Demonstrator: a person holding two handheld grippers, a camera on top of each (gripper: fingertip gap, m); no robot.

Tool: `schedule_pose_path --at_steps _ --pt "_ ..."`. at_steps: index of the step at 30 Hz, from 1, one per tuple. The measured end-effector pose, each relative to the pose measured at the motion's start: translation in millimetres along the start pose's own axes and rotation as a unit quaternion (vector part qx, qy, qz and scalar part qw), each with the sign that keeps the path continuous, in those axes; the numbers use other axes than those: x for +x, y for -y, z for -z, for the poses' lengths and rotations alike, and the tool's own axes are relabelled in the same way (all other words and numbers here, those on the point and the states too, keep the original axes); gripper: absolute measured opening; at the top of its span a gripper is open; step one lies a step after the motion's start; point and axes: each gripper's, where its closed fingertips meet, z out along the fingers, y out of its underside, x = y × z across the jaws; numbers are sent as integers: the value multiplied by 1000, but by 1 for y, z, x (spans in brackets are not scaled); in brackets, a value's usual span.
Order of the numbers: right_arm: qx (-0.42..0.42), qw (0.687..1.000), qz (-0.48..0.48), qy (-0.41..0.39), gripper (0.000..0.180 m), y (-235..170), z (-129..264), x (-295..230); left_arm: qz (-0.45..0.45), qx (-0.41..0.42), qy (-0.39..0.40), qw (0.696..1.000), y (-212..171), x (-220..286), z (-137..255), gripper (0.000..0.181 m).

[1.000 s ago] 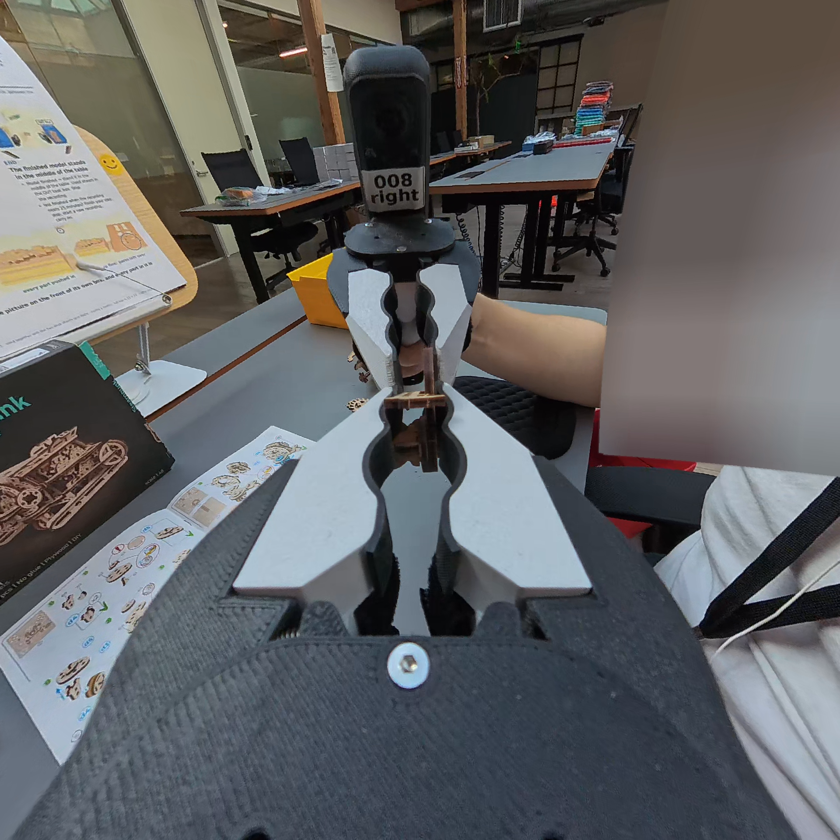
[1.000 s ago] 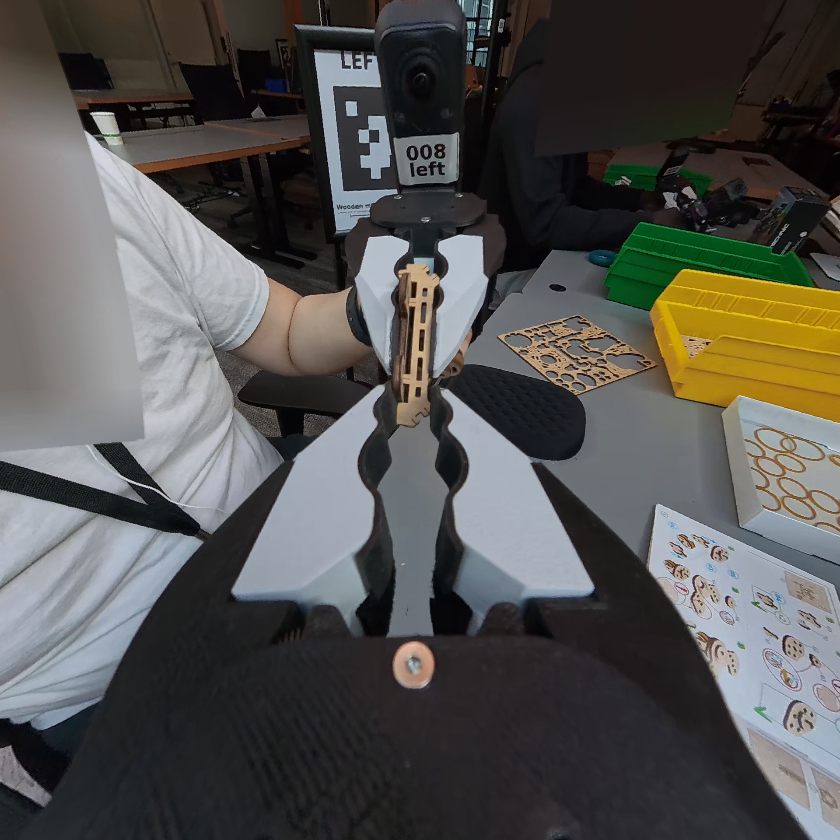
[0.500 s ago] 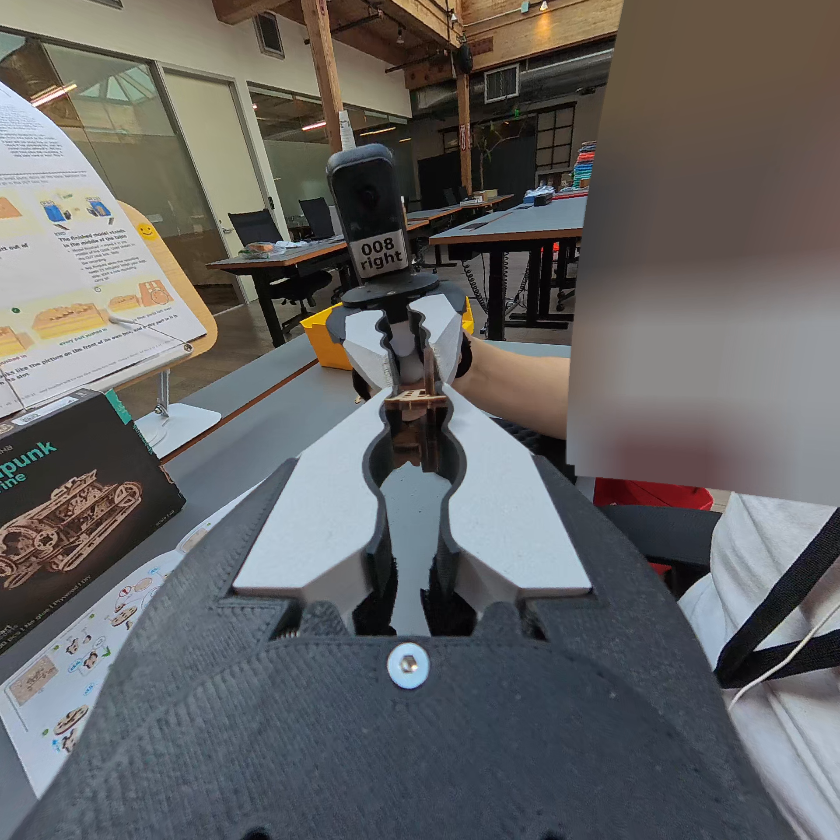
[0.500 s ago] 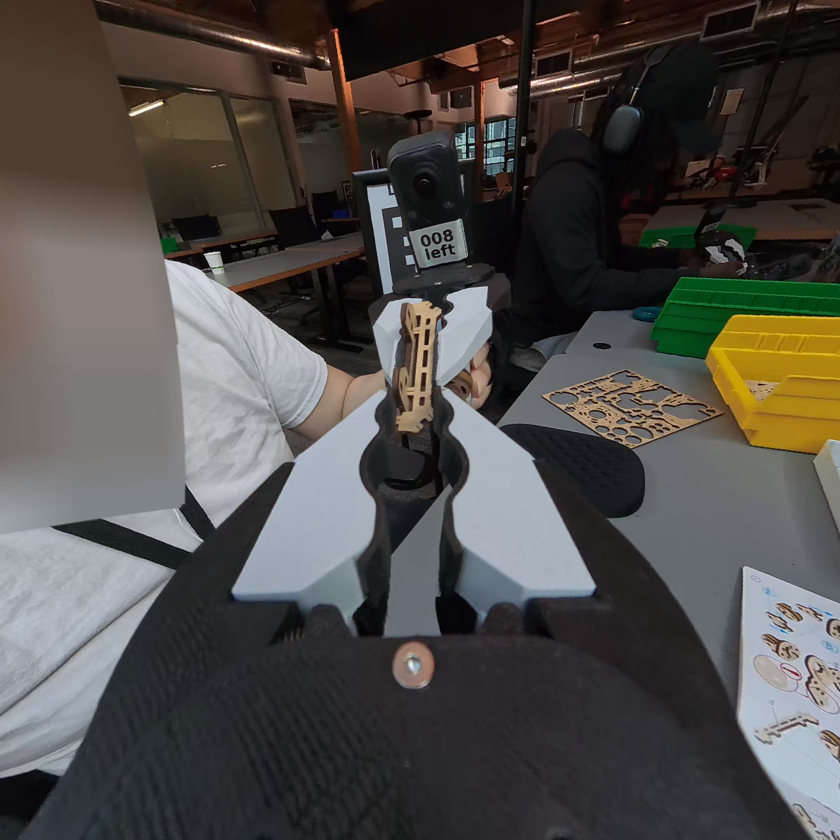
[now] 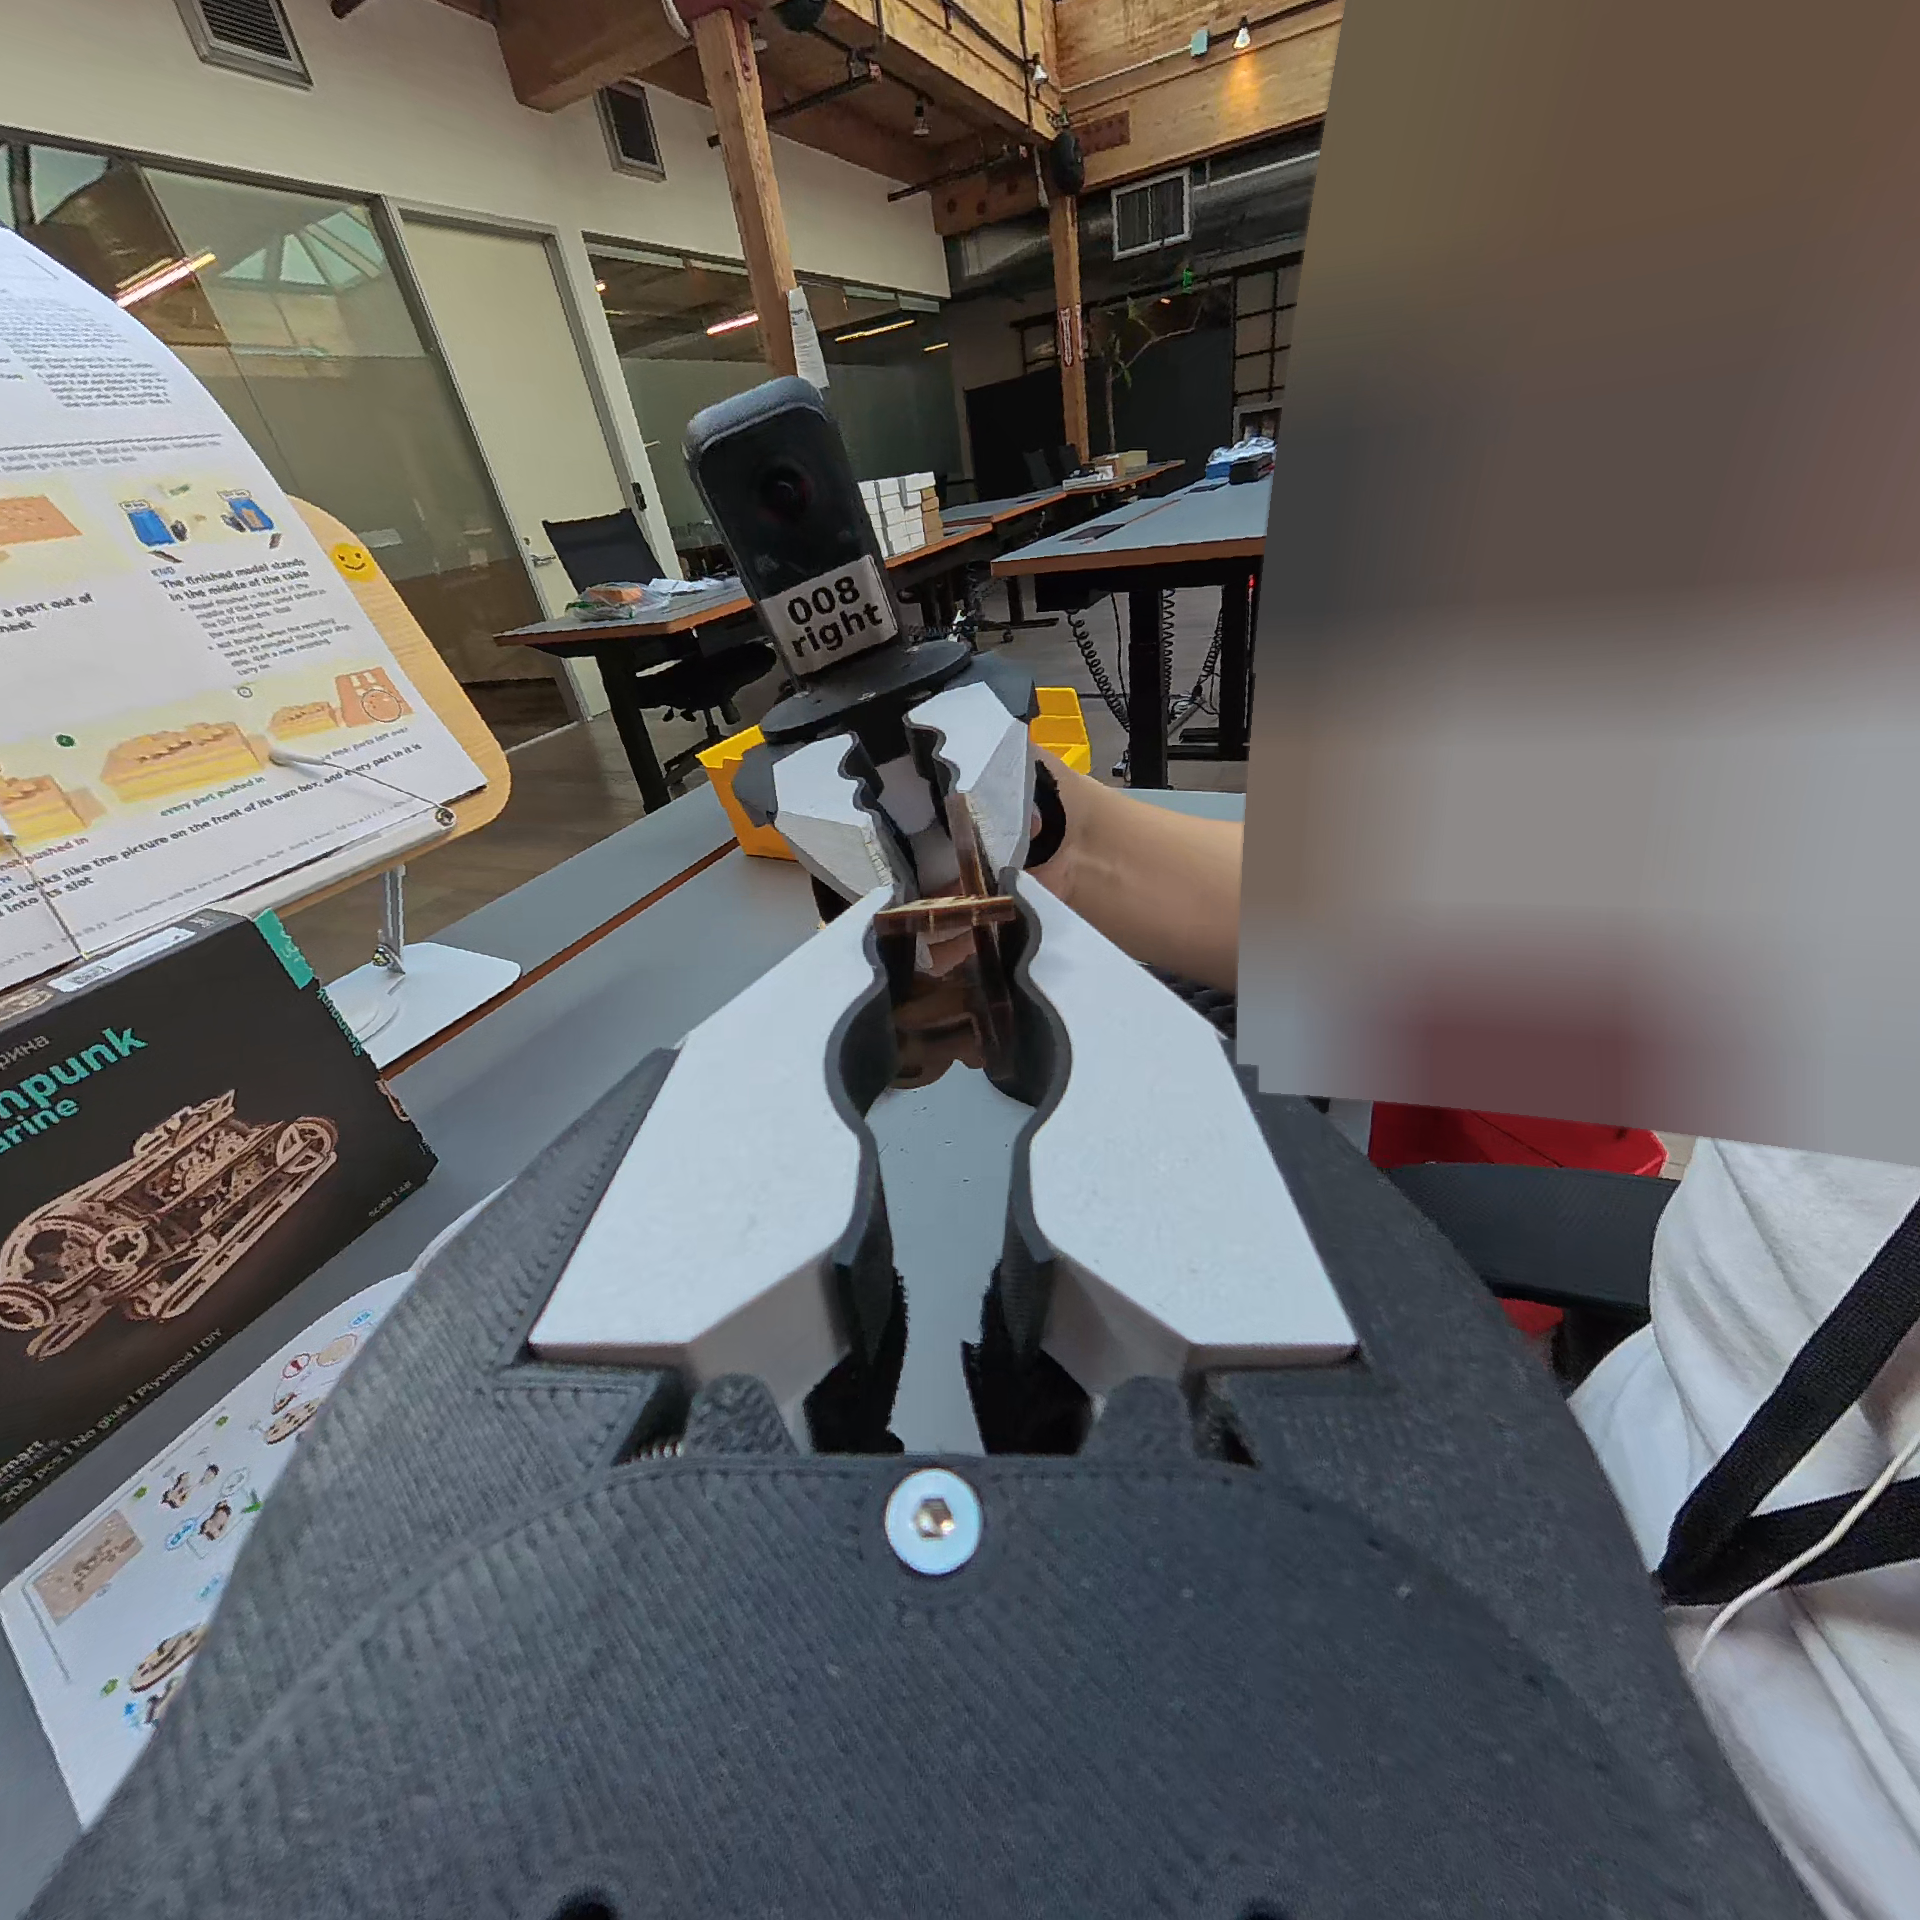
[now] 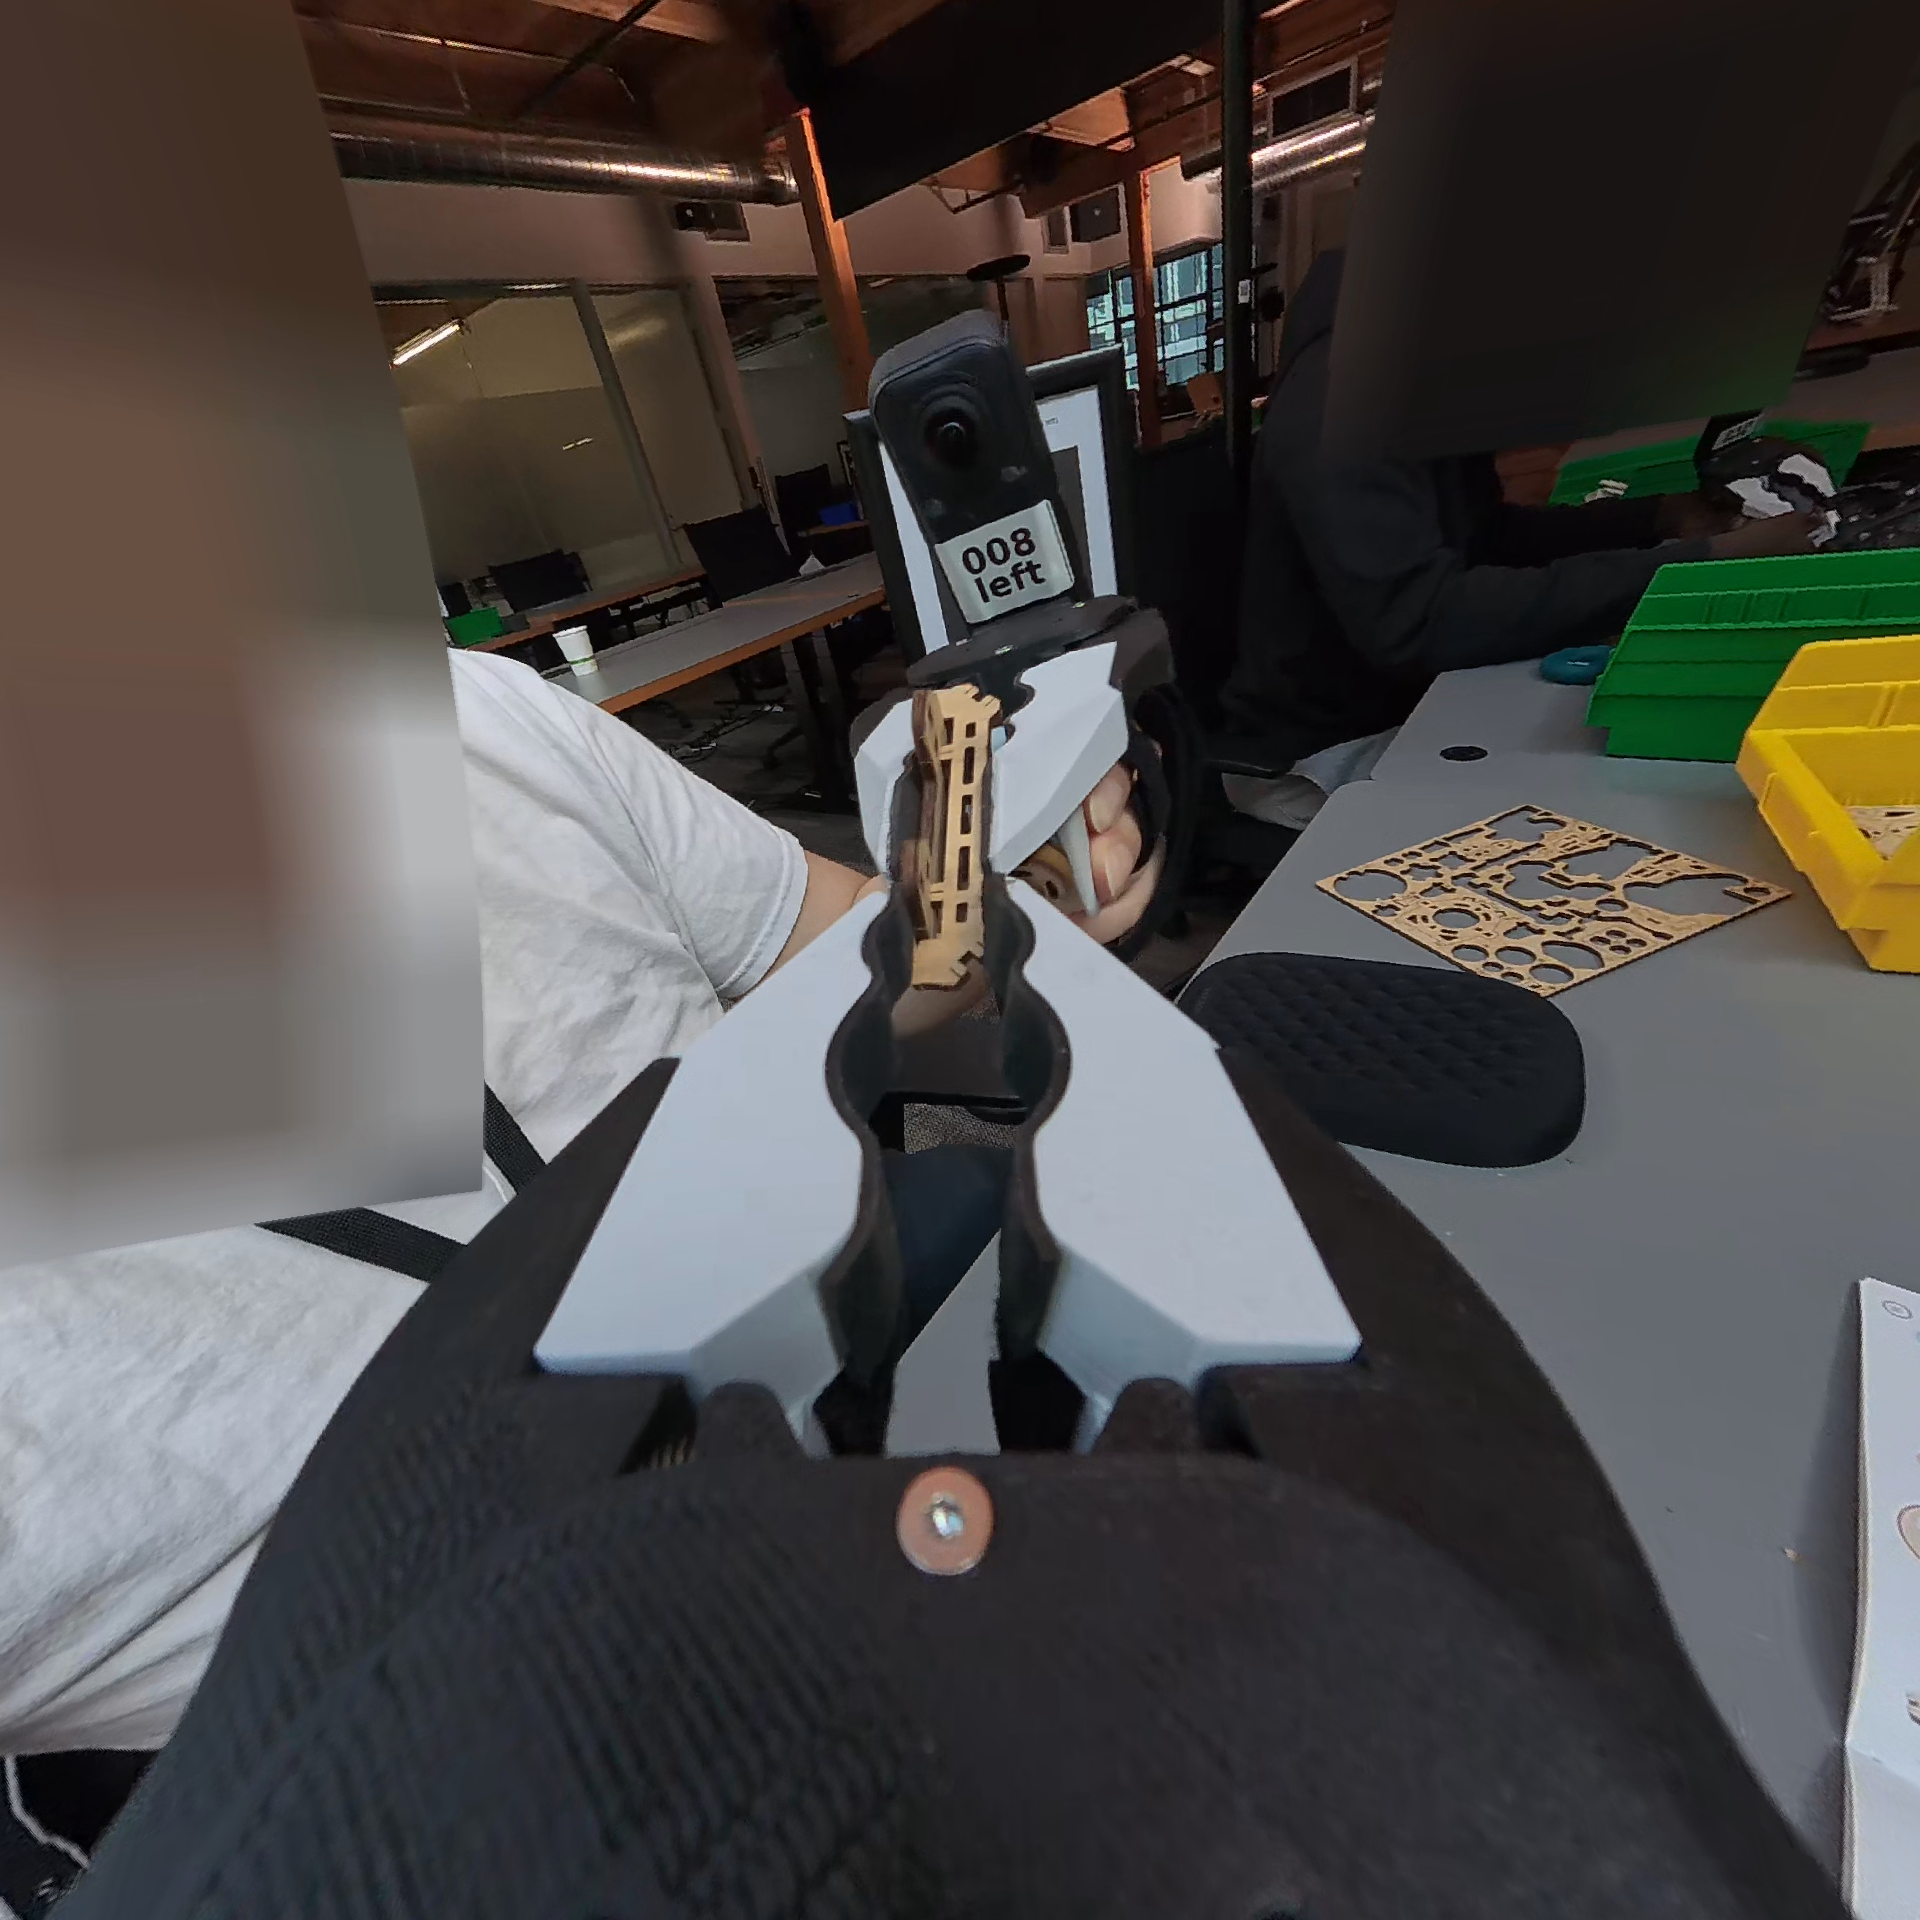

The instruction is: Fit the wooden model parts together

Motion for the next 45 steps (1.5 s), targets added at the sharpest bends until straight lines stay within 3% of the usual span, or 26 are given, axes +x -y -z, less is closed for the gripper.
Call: schedule_pose_path --at_steps 4,16,24,26,29,33,38,45 --pt "-15 999 27 -15 17 0 3 2 8 -4 12 1000 0 -3 -2 12" --pt "-71 968 231 -71 15 3 -1 -15 -191 7 50 980 10 16 1 12" --pt "-81 964 247 -62 15 0 -5 -20 -208 17 52 977 10 24 5 12" --pt "-76 960 262 -62 16 -1 -4 -20 -249 20 70 966 8 23 4 12" --pt "-70 931 351 -70 16 -3 -2 -22 -317 5 96 944 3 25 2 12" --pt "-84 910 396 -88 15 -8 -2 -18 -259 -4 80 963 -1 23 3 14" --pt "-89 879 443 -151 15 -5 5 0 -115 36 70 990 -4 10 25 39" --pt "-148 764 583 -235 16 -13 -2 15 130 113 53 984 -18 -12 61 32"
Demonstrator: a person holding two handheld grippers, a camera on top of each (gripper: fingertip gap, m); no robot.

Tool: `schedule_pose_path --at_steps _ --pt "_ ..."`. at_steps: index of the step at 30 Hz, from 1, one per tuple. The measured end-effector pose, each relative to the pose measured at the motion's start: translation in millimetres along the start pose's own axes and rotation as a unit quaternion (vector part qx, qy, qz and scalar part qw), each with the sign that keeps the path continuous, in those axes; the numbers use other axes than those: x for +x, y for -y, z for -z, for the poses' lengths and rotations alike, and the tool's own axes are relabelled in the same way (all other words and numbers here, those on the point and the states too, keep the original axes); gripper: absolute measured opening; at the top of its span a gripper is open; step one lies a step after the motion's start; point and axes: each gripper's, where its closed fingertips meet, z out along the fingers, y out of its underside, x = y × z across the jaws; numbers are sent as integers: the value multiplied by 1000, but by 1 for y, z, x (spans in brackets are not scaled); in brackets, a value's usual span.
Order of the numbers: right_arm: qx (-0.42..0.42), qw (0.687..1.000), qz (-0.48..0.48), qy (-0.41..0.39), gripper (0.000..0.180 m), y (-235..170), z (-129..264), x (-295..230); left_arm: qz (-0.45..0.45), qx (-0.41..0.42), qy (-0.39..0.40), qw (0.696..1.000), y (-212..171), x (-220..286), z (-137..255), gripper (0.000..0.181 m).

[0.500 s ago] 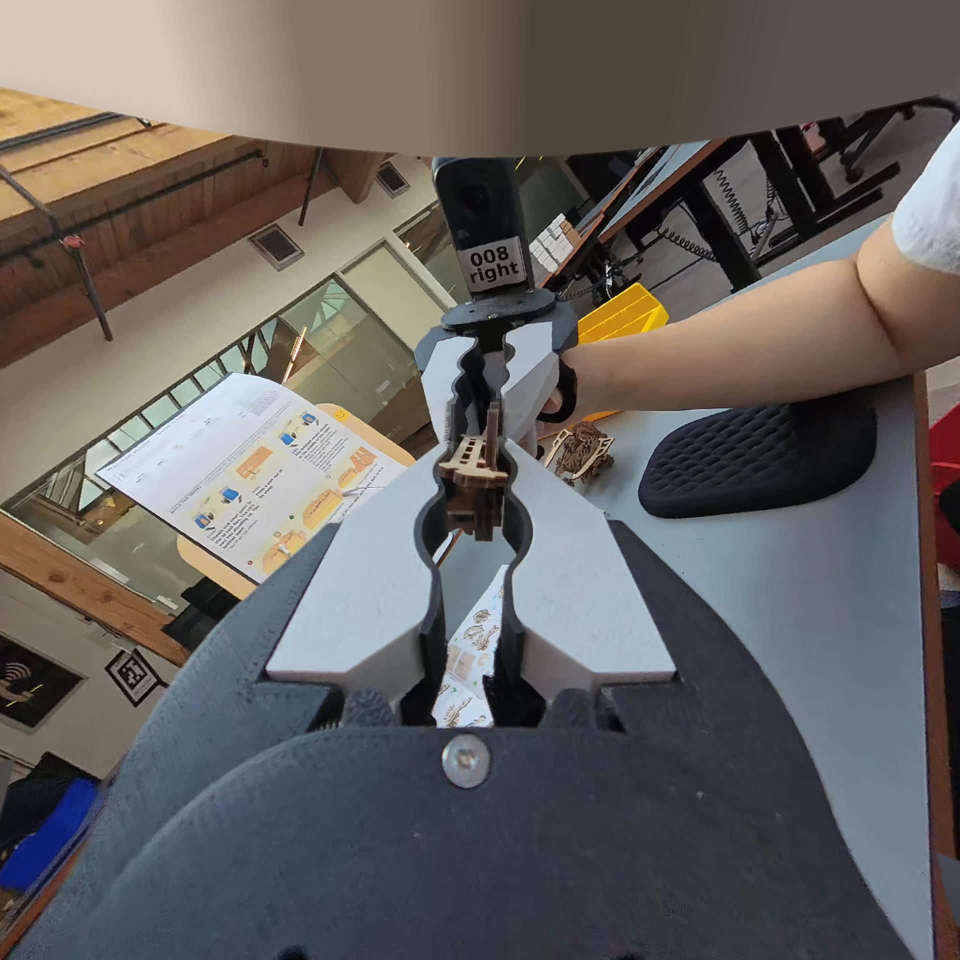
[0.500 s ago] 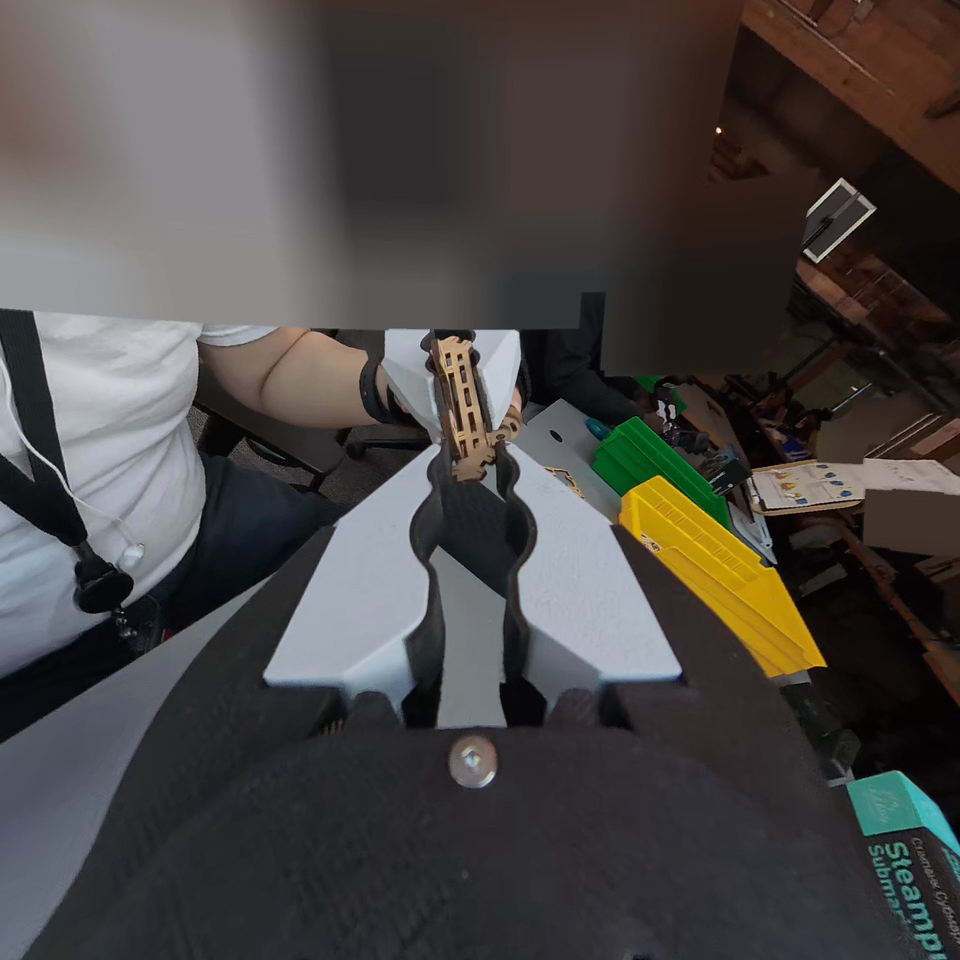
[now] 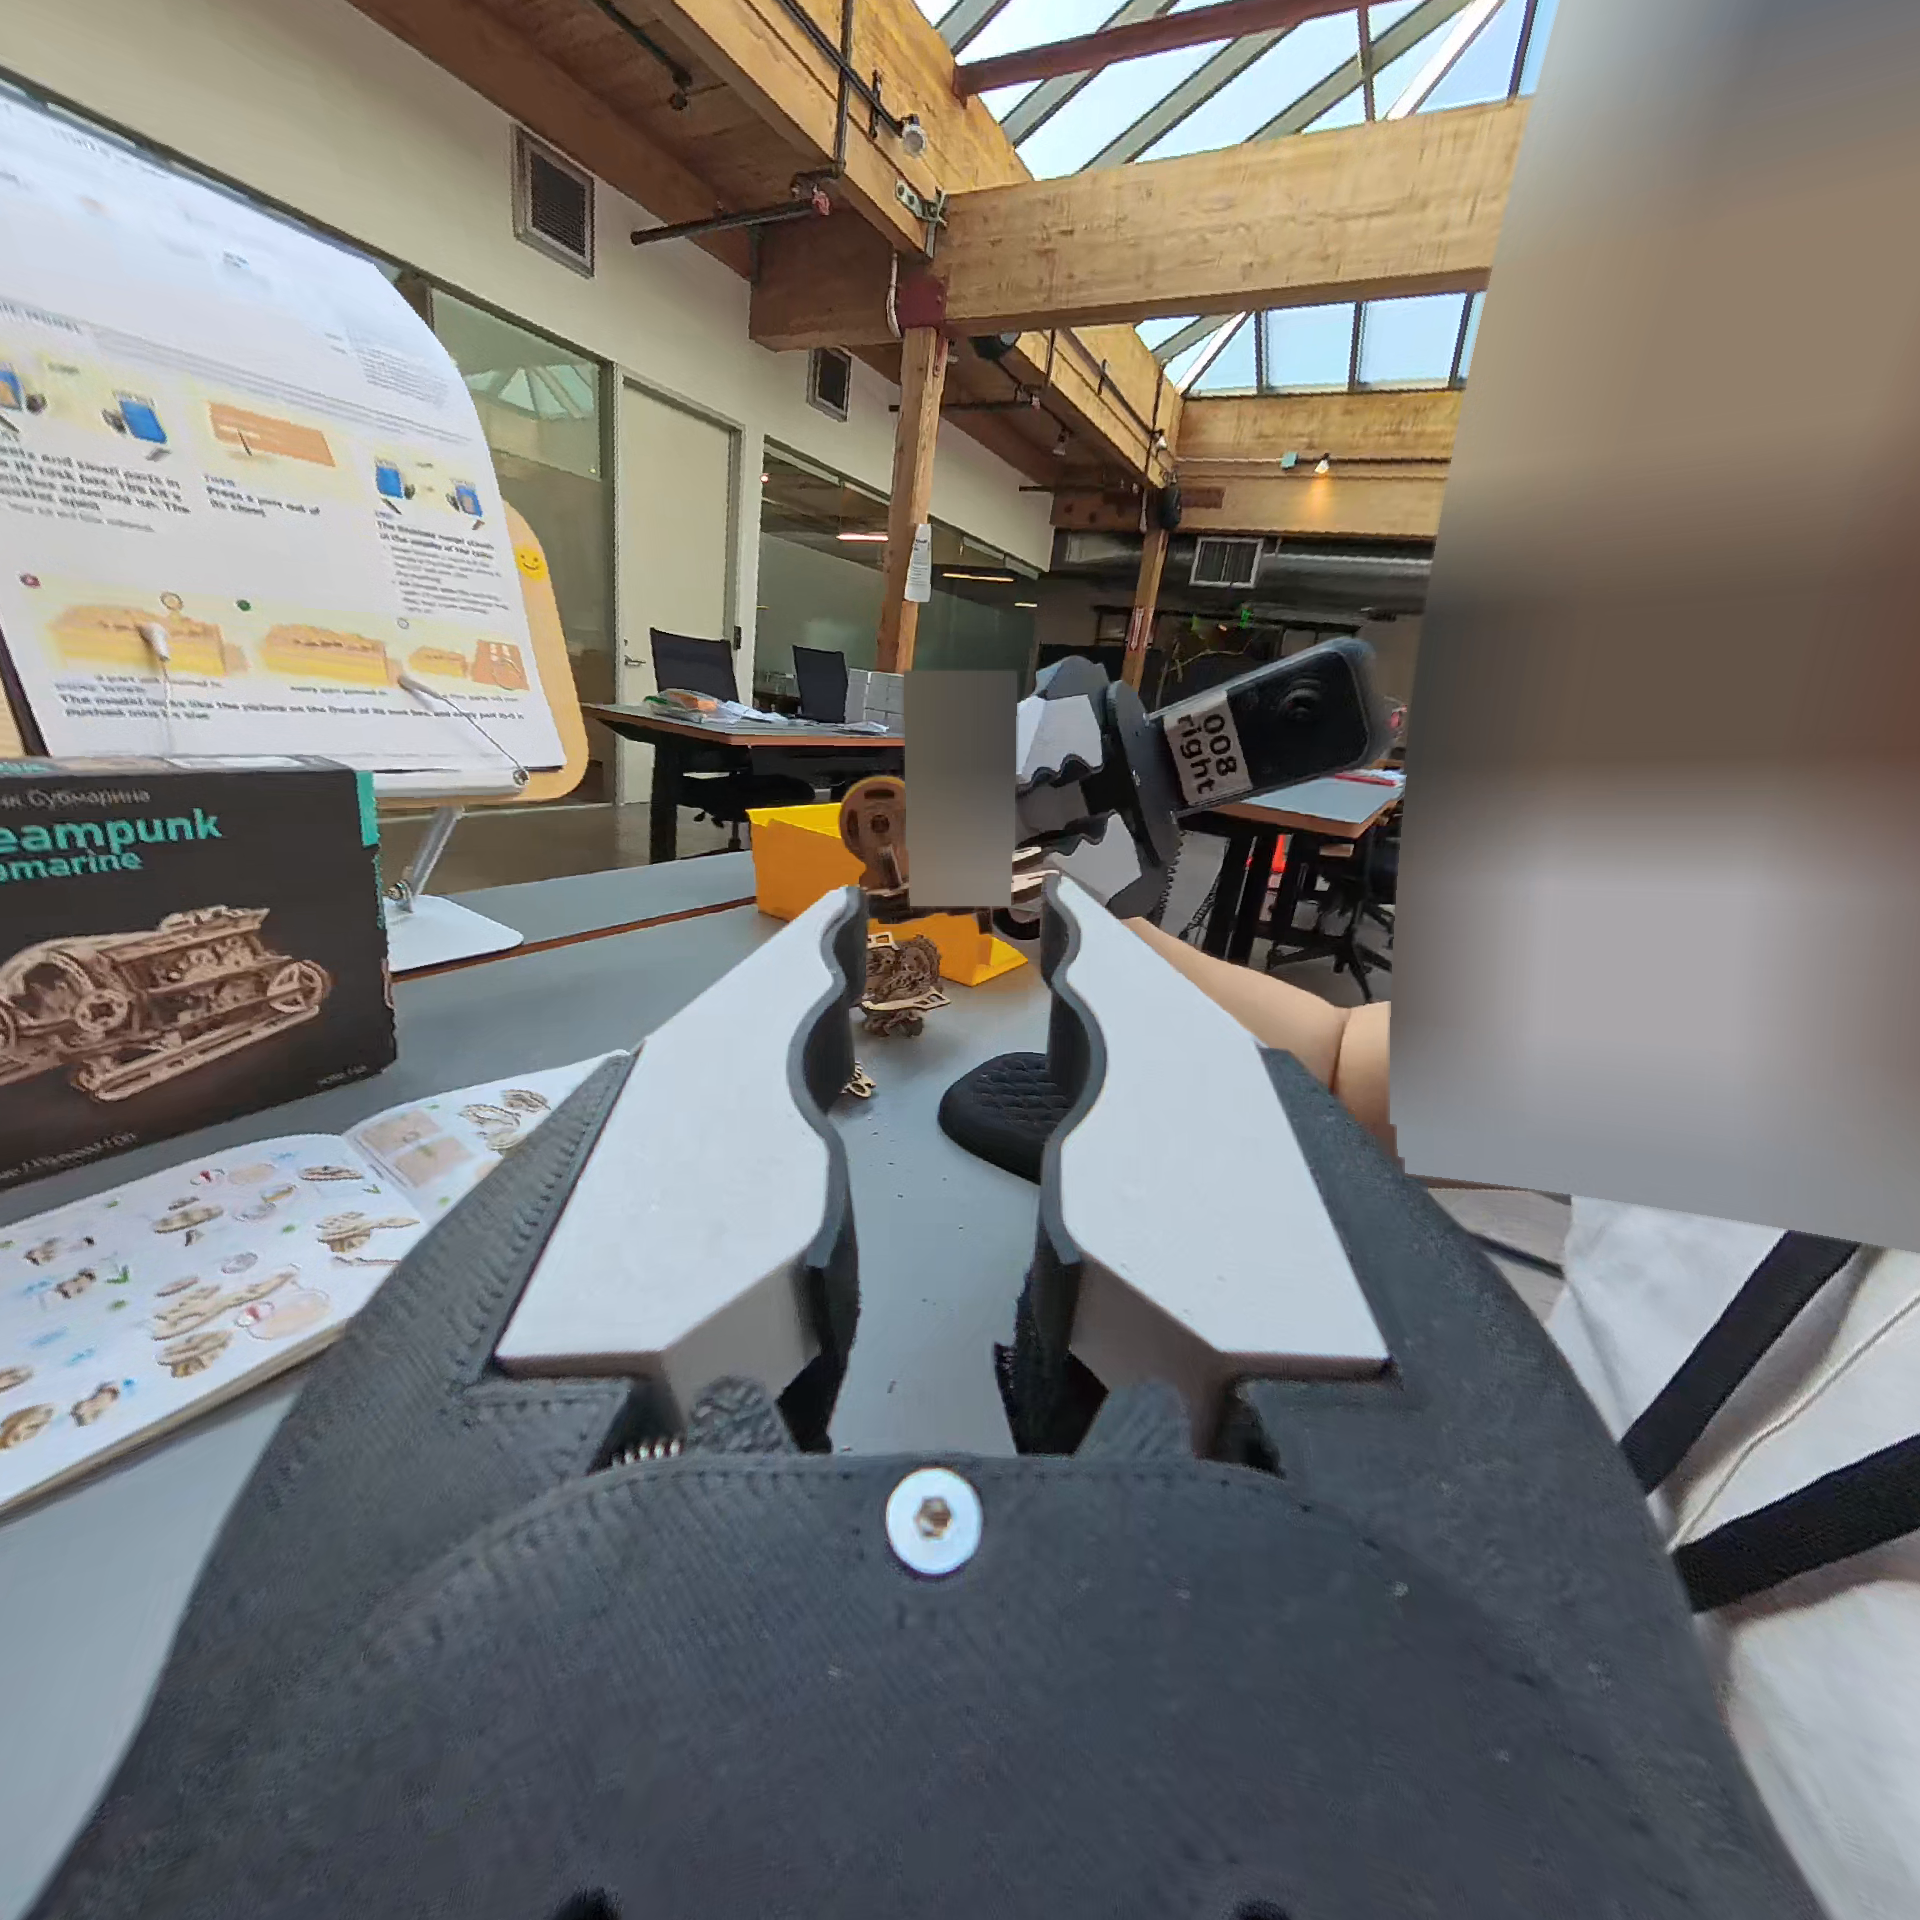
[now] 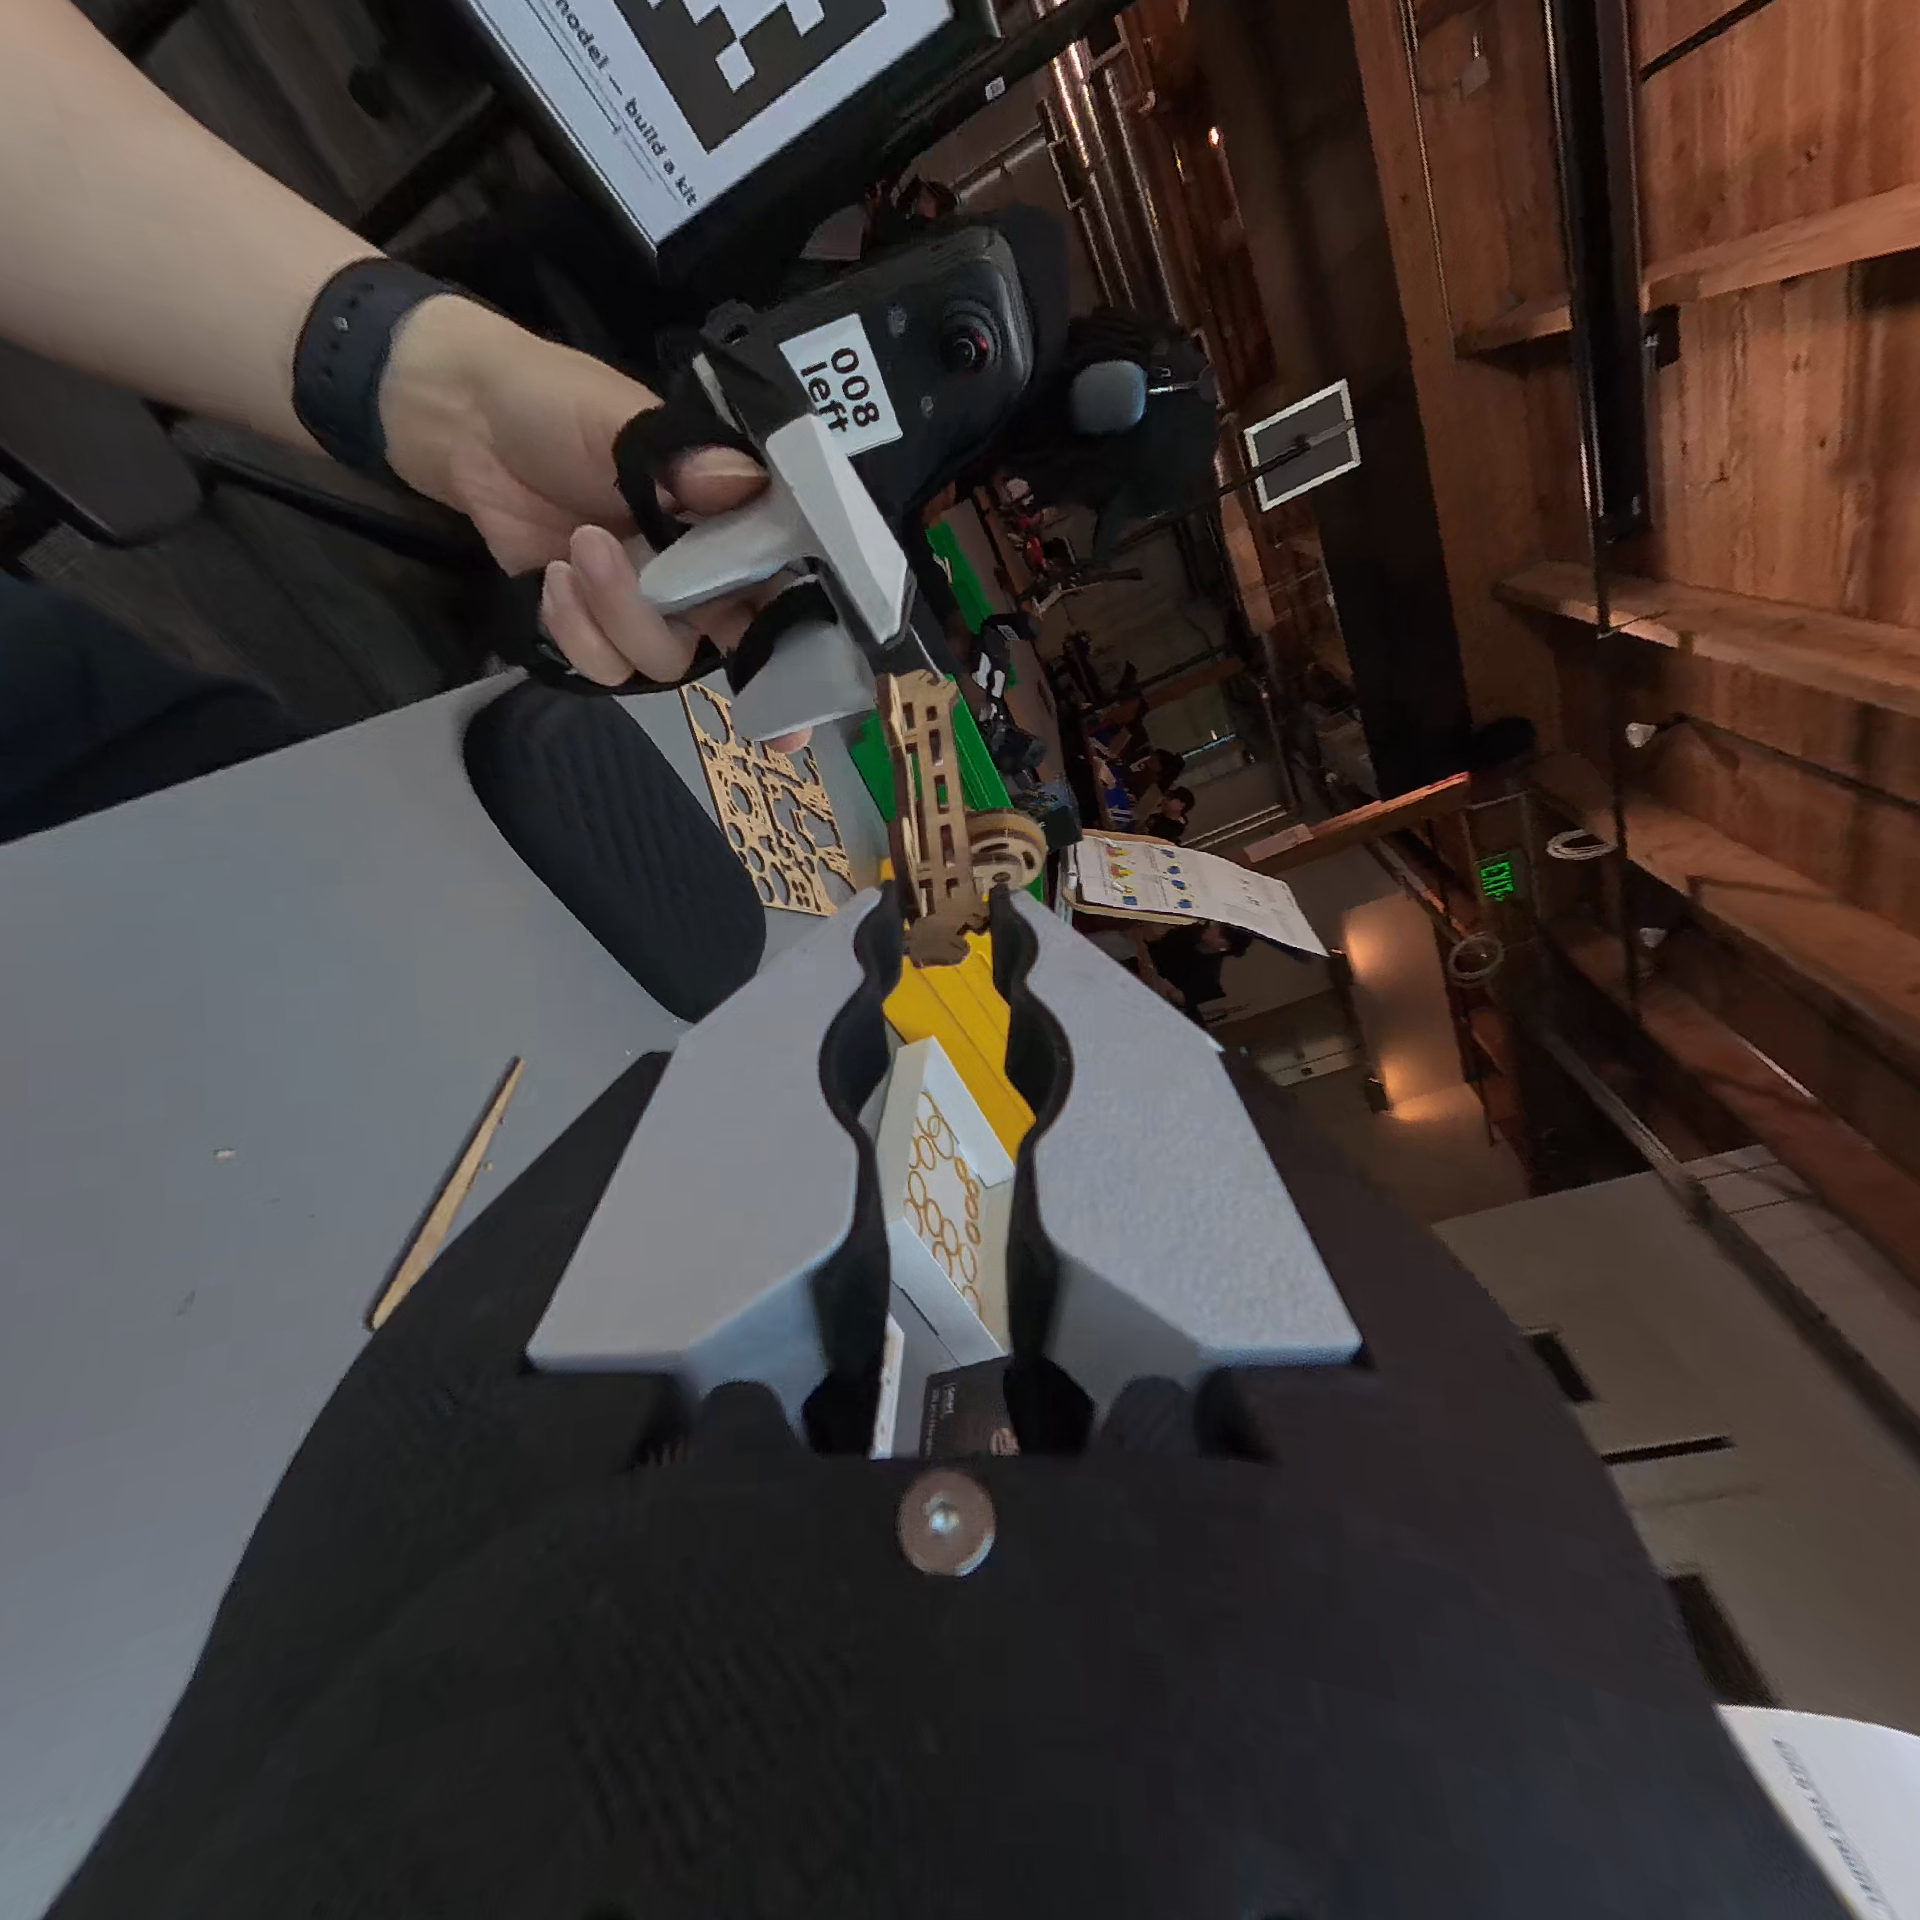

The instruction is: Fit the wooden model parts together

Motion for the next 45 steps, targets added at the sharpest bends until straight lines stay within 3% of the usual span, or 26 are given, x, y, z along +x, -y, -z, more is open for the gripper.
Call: schedule_pose_path --at_steps 10,17,21,26,29,31,33,36,38,40,45 --pt "-56 987 144 -52 16 -6 -12 -8 171 14 -41 984 -15 1 6 27" --pt "-77 949 284 -112 15 1 -14 -10 222 50 -61 972 -17 -1 -5 15" --pt "-78 929 333 -142 17 5 -14 -9 203 54 -55 976 -14 -1 -4 5" --pt "-83 941 304 -127 21 -4 -19 -14 132 47 -3 990 -11 -9 1 0" --pt "-86 952 264 -132 27 -10 -19 -8 35 42 70 996 -8 -22 7 0" --pt "-81 963 222 -128 27 -15 -16 -4 -81 42 120 989 -1 -25 13 0" --pt "-76 972 180 -129 27 -21 -13 2 -250 19 208 946 5 -32 21 0" --pt "-69 978 144 -135 26 -27 -10 6 -518 -52 308 796 9 -31 22 0" --pt "-70 979 137 -134 25 -30 -12 4 -625 -87 325 704 4 -27 16 0" --pt "-68 979 140 -130 24 -29 -14 0 -655 -108 323 675 -4 -27 8 0" --pt "-48 980 145 -129 19 -21 -16 -6 -669 -105 332 657 -4 -23 4 0"
